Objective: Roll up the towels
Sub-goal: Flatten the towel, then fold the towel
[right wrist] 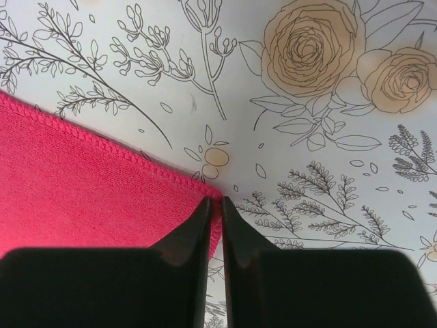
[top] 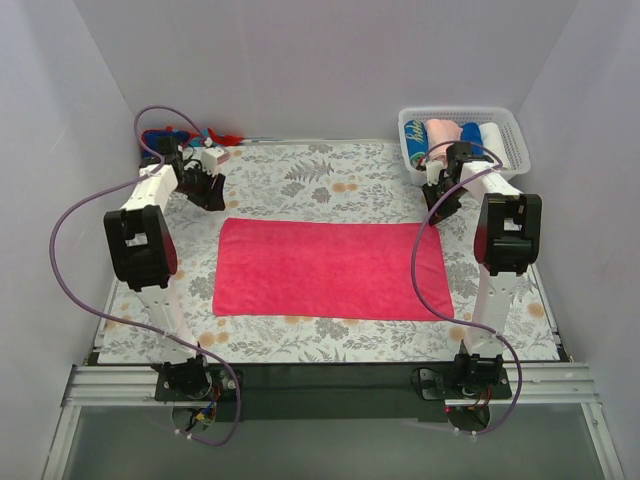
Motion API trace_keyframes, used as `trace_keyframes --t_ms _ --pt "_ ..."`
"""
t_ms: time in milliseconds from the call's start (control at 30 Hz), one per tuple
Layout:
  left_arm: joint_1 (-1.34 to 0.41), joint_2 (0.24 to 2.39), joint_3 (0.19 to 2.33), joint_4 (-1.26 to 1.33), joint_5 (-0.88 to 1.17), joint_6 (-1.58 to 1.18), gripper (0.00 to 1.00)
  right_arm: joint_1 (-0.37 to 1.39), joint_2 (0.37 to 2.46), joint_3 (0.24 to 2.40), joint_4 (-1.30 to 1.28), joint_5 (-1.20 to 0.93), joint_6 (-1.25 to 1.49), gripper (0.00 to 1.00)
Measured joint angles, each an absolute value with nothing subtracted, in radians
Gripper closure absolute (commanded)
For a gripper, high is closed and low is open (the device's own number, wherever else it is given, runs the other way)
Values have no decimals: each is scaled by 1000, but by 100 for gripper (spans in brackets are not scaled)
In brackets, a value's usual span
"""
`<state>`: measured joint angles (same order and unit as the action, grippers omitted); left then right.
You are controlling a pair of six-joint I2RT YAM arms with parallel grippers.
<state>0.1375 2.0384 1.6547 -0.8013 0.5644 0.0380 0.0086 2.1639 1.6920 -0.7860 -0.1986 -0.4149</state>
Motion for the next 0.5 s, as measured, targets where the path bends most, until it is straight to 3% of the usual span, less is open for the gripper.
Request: trace_keyframes --t_ms 200,500 --pt "138 2164 1757 -816 568 33 62 9 2165 1691 -782 -208 -418 99" --pt "138 2259 1783 -881 613 58 63 9 2165 1687 -778 -216 -422 99"
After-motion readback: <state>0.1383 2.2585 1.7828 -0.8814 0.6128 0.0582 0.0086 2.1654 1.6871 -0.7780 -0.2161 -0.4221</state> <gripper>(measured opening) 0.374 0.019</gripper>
